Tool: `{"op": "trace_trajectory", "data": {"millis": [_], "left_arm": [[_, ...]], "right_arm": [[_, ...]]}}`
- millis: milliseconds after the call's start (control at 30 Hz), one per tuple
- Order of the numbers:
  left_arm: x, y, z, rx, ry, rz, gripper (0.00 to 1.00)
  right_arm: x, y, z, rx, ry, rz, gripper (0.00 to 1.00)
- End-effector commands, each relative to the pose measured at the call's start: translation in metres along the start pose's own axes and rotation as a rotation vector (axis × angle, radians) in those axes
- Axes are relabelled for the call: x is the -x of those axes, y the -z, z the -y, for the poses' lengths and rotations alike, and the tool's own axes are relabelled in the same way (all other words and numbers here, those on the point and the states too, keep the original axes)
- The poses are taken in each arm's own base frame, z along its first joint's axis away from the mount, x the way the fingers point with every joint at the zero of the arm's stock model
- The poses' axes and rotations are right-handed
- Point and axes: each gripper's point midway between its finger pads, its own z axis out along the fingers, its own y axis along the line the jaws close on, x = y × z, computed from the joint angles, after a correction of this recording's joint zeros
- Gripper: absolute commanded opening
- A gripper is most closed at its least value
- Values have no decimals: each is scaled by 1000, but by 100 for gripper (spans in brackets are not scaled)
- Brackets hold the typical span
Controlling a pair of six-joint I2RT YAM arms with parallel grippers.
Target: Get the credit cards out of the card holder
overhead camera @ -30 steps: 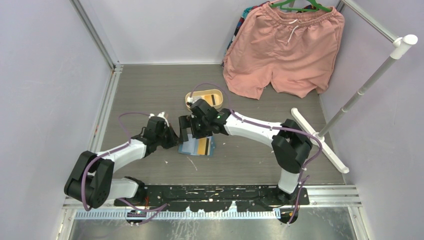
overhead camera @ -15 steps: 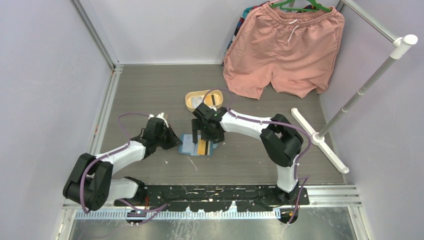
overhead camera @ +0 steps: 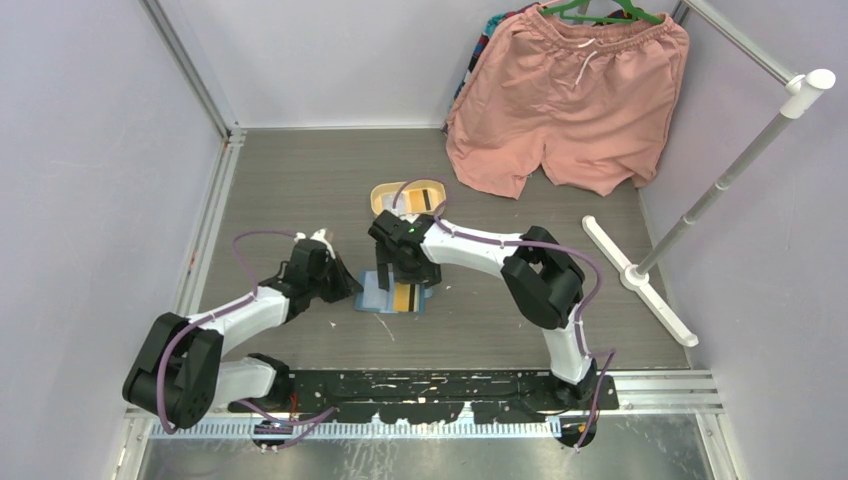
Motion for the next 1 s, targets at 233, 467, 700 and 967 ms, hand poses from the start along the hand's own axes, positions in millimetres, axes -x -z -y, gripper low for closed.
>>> {"op": "trace_trajectory", "data": {"millis": [233,467,700,967], "left_arm": [[2,0,-6,11,-3,28,0],[0,-1,-8,14,-6,23,0],[0,-1,-8,14,-6,25,0],[-4,-1,-11,19,-8,17,0]], "right_arm": [[4,7,8,-144,16,31,83],[2,3,5,-130,8,21,77],[10,11,-9,-102,7,51,81],[8,5,-12,-129,21,41,80]]}}
